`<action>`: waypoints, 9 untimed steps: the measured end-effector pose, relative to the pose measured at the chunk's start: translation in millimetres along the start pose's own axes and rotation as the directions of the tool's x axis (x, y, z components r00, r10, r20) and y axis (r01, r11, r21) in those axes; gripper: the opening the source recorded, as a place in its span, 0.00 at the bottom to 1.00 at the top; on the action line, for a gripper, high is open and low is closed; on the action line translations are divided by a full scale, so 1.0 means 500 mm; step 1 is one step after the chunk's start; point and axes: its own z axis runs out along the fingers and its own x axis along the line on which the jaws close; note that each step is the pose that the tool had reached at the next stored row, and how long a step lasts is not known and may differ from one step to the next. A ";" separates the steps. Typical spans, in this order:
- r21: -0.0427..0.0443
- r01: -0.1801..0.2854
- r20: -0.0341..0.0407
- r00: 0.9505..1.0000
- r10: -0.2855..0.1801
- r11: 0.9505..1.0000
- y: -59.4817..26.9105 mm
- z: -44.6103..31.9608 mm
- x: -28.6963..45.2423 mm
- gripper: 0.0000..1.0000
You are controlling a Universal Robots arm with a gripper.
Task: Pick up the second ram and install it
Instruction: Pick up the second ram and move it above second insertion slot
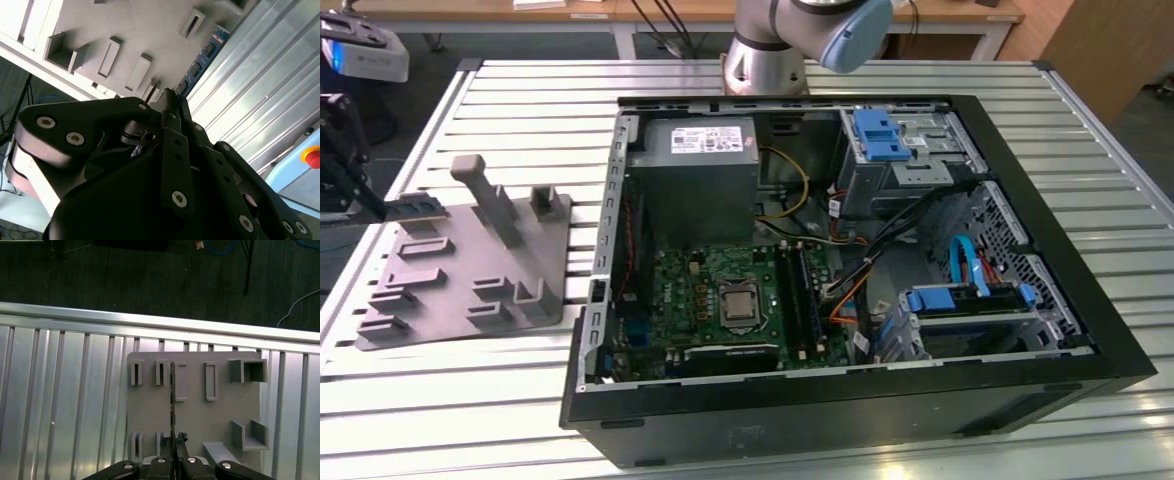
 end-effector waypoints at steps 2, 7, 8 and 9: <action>0.000 0.000 0.000 1.000 0.000 1.000 0.000 -0.010 0.000 0.14; 0.000 0.000 0.000 1.000 0.000 1.000 0.001 -0.033 -0.001 0.14; 0.000 0.000 0.000 1.000 0.000 1.000 0.001 -0.037 -0.001 0.14; 0.000 0.000 0.000 1.000 0.000 1.000 0.001 -0.041 -0.001 0.14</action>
